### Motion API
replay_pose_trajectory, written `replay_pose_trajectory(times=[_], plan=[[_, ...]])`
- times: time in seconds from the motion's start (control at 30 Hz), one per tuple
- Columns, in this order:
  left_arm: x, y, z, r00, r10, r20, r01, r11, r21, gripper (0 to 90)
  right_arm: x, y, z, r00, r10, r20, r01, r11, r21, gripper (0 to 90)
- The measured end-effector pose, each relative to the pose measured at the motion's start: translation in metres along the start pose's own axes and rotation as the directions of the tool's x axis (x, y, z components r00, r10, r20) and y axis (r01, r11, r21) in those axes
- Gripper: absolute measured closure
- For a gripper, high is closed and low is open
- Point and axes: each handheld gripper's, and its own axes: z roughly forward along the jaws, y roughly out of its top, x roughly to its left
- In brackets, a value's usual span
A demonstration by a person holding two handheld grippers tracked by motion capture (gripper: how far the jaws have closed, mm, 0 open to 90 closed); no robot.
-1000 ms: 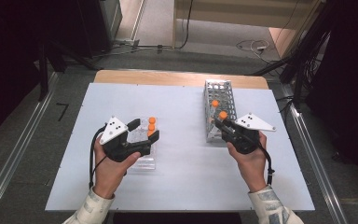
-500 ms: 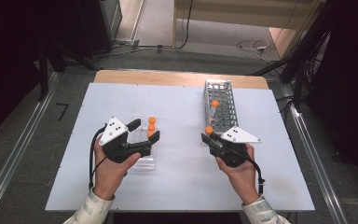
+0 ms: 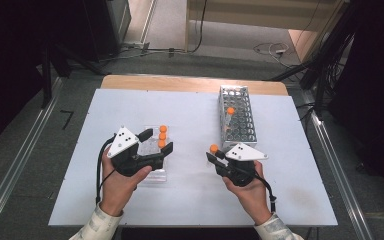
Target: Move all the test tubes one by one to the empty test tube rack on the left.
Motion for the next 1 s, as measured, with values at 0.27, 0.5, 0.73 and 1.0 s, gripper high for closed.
replay_pose_trajectory(times=[0.27, 0.5, 0.73, 1.0], plan=[[-0.013, -0.001, 0.003, 0.9986, 0.027, 0.045, -0.028, 0.9995, 0.016, 20.7, 0.012, -0.001, 0.005, 0.9991, -0.028, -0.030, 0.029, 1.000, 0.010, 72.0], [-0.024, -0.003, 0.007, 0.9959, 0.045, 0.078, -0.047, 0.9985, 0.029, 21.4, 0.019, -0.001, 0.008, 0.9981, -0.036, -0.049, 0.036, 0.999, 0.011, 72.0], [-0.035, -0.009, 0.014, 0.9915, 0.062, 0.115, -0.068, 0.9962, 0.055, 22.2, 0.025, -0.001, 0.011, 0.9967, -0.046, -0.068, 0.046, 0.999, 0.011, 72.0], [-0.048, -0.019, 0.027, 0.9838, 0.050, 0.172, -0.061, 0.9965, 0.058, 29.7, 0.035, 0.000, 0.012, 0.9939, -0.060, -0.093, 0.061, 0.998, 0.008, 72.0]])
